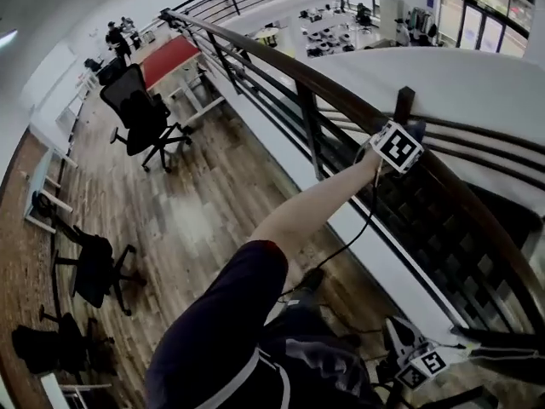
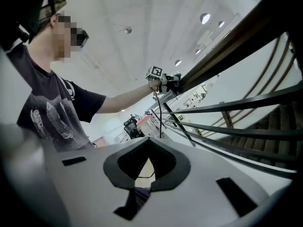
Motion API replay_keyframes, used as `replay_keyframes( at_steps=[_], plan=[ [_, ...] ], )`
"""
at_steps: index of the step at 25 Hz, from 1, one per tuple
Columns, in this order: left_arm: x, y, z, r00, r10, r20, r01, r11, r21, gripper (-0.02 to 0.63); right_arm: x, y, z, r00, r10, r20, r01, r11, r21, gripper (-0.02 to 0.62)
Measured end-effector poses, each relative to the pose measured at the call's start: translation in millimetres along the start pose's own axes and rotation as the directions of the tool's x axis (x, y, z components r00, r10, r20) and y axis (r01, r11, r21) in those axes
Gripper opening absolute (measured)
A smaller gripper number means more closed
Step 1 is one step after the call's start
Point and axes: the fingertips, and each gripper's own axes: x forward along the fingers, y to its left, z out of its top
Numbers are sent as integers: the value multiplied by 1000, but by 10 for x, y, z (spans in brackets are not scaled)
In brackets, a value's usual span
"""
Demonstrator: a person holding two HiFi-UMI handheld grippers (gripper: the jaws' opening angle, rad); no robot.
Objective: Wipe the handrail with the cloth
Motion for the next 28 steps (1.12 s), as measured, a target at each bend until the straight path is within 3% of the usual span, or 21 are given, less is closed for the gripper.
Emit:
replay_keyframes(
  at_steps=[1,2,3,5,7,9,14,17,20,23,26,28],
  plan=[
    [56,-85,18,997,72,-8,-72,995,63,95,-27,-118,-105,1000,-10,7,11,1000,-4,3],
    [95,-217,31,995,95,-20,-92,991,92,95,-31,-161,-134,1000,-21,15,21,1000,-15,3],
    [121,-422,47,998,59,-32,-56,995,83,95,-38,-164,-90,999,-22,30,23,999,-28,3],
    [149,-1142,202,990,-144,0,144,990,11,95,-166,-189,77,997,-13,71,16,999,-40,5],
    [160,-2019,458,950,-308,44,307,951,22,95,-457,-266,137,991,-49,124,53,998,-32,4],
    [173,-2815,651,918,-394,39,389,916,98,95,-749,-326,82,976,-113,184,115,993,1,3],
    [97,-4444,949,856,-516,8,500,833,234,95,-1341,-409,-223,934,-243,264,228,970,84,3],
    [50,-5394,1116,818,-575,-3,540,768,345,95,-1710,-474,-422,893,-326,310,309,945,103,3],
    [37,-6288,1351,774,-631,-47,588,691,421,95,-2086,-484,-573,825,-423,374,391,906,161,3],
    [-52,-7098,1548,735,-671,-101,621,606,497,95,-2434,-453,-755,724,-534,437,478,845,240,3],
    [-165,-7749,1689,721,-683,-117,606,540,583,95,-2692,-364,-892,627,-612,481,512,790,337,3],
    [-198,-8095,1766,718,-686,-117,593,515,619,95,-2830,-329,-998,572,-644,508,520,764,383,3]
  ],
)
